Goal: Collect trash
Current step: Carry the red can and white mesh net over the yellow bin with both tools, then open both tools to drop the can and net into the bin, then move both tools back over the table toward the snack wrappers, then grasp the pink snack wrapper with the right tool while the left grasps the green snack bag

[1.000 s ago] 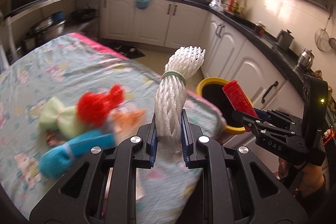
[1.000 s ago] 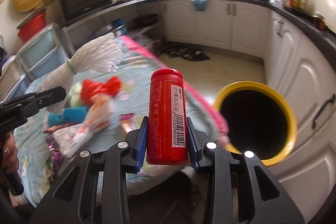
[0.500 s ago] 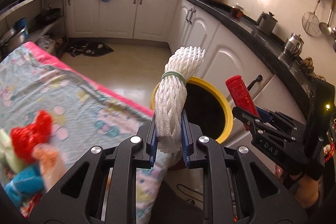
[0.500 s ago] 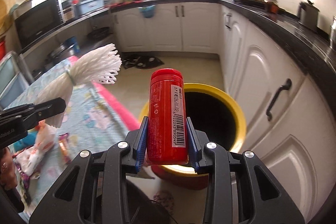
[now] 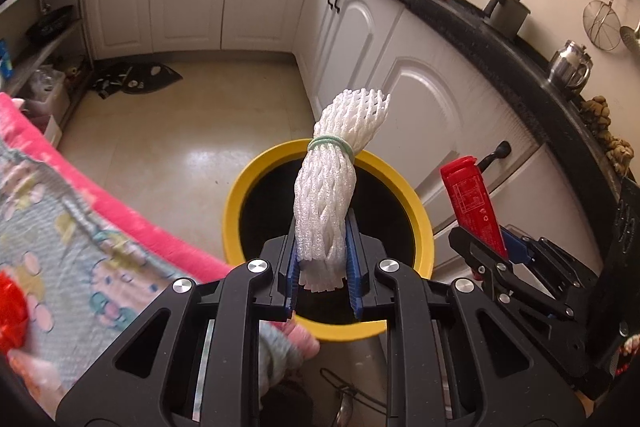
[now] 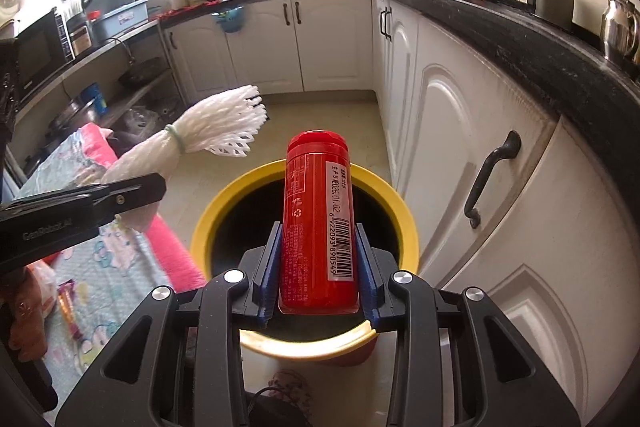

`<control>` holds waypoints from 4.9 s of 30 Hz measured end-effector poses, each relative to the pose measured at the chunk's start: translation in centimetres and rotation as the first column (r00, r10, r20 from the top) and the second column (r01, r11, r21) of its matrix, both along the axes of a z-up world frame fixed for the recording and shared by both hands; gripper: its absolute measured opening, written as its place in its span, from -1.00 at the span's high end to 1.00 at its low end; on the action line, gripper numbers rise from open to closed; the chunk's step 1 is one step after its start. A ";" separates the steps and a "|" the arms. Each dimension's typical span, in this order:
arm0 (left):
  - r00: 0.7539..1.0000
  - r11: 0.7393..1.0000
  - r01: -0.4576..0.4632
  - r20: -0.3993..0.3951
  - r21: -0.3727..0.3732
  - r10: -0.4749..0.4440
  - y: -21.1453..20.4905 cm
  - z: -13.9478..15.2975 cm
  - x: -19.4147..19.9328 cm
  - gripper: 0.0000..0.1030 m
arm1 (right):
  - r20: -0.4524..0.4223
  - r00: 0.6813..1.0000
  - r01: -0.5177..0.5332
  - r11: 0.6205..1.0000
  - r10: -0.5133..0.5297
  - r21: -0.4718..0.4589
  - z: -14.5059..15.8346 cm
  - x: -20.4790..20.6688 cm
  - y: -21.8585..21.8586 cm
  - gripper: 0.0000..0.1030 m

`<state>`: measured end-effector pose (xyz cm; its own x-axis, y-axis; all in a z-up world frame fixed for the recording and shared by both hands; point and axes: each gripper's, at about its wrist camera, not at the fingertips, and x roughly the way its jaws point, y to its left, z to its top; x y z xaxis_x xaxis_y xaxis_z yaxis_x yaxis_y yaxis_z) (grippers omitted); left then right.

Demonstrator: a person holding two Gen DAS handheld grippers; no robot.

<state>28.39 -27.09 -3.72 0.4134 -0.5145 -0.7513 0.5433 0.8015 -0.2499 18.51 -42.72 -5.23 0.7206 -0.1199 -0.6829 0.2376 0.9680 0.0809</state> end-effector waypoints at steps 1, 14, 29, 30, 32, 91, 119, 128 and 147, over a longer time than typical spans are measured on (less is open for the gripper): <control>1.000 1.000 0.002 -0.006 0.004 -0.002 -0.3 -0.2 0.3 0.73 | -0.007 1.000 0.001 1.000 -0.001 0.001 -0.2 0.3 -0.3 0.37; 0.996 0.998 0.022 -0.083 0.061 -0.017 -2.9 -3.2 3.6 0.48 | -0.069 0.998 -0.003 1.000 0.002 -0.013 -3.4 3.9 -2.6 0.25; 0.996 0.996 -0.075 -0.053 0.044 0.077 1.5 -2.3 2.2 -0.47 | -0.031 0.999 0.010 1.000 -0.010 -0.007 -2.6 1.8 -2.1 -0.16; 0.996 0.996 -0.081 -0.044 0.044 0.083 1.9 -2.0 1.9 -0.50 | -0.026 1.000 0.009 1.000 -0.009 -0.010 -2.4 1.5 -1.9 -0.20; 0.995 0.995 -0.094 -0.023 0.039 0.095 2.8 -1.3 1.3 -0.63 | -0.015 1.000 0.004 1.000 -0.004 -0.018 -1.9 1.0 -1.4 -0.24; 0.779 0.781 -0.624 0.092 0.015 0.620 36.4 4.2 -16.5 -0.80 | 0.073 0.819 -0.561 0.821 0.569 -0.103 2.1 -4.0 25.4 -0.65; 0.714 0.739 -0.651 -0.191 0.173 0.674 34.3 -6.3 -22.8 0.01 | -0.152 0.797 -0.596 0.801 0.584 -0.050 -5.8 1.6 26.5 -0.23; 0.713 0.743 -0.657 -0.215 0.130 0.668 36.4 -6.1 -23.5 0.36 | -0.188 0.761 -0.637 0.771 0.621 -0.032 -7.0 2.0 27.4 0.42; 0.775 0.775 -0.632 -0.026 0.004 0.632 36.0 1.2 -21.7 0.45 | -0.073 0.807 -0.588 0.809 0.587 0.003 -3.1 -0.5 23.5 0.48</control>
<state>6.71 8.88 -2.48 0.6285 -0.1472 -0.7637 -0.0914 0.9611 -0.2605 17.96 -19.23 -8.34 0.6101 0.2978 -0.7343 -0.3725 0.9257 0.0659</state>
